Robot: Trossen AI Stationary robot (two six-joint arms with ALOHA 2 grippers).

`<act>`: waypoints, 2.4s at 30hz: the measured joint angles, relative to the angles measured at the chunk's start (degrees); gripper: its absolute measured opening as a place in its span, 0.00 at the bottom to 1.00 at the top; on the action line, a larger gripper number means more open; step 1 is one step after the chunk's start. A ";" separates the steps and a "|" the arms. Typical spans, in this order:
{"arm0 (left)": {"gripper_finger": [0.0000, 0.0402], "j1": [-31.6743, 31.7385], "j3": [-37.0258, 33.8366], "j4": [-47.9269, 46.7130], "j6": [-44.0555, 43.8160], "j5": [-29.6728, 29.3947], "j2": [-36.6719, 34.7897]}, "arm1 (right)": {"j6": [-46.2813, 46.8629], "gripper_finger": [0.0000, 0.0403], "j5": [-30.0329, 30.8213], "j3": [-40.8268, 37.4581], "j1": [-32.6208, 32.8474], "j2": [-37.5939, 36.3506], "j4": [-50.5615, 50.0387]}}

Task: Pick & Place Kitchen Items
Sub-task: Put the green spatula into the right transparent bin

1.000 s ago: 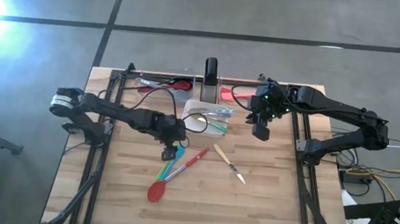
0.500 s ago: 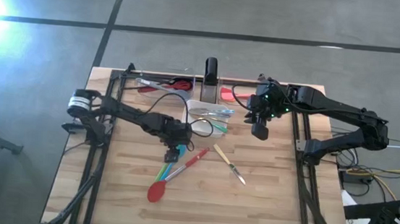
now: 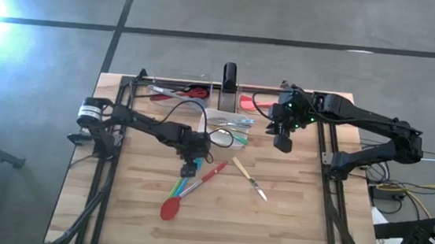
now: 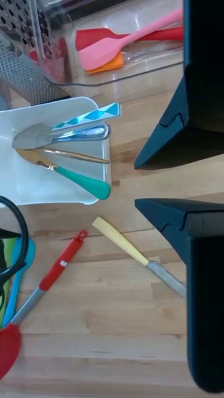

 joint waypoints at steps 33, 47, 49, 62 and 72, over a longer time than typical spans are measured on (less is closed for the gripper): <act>0.76 -4.45 3.17 -8.81 -1.47 3.88 -3.64 | 0.21 0.22 0.02 -0.15 0.00 -0.02 0.00; 0.78 -6.29 3.58 -15.48 -14.19 0.09 -3.66 | 0.40 0.19 0.02 -0.15 0.00 -0.02 0.04; 0.78 -6.66 3.46 -15.12 -14.86 0.05 -3.56 | 0.43 0.20 0.02 -0.15 0.00 -0.02 0.00; 0.78 -7.12 0.03 -11.11 -16.32 -9.11 -3.69 | 0.38 0.21 0.02 -0.15 0.00 -0.02 0.04; 0.75 -7.65 -3.58 -9.10 -16.35 -12.00 -3.79 | -0.03 0.18 0.02 -0.15 0.00 -0.02 0.50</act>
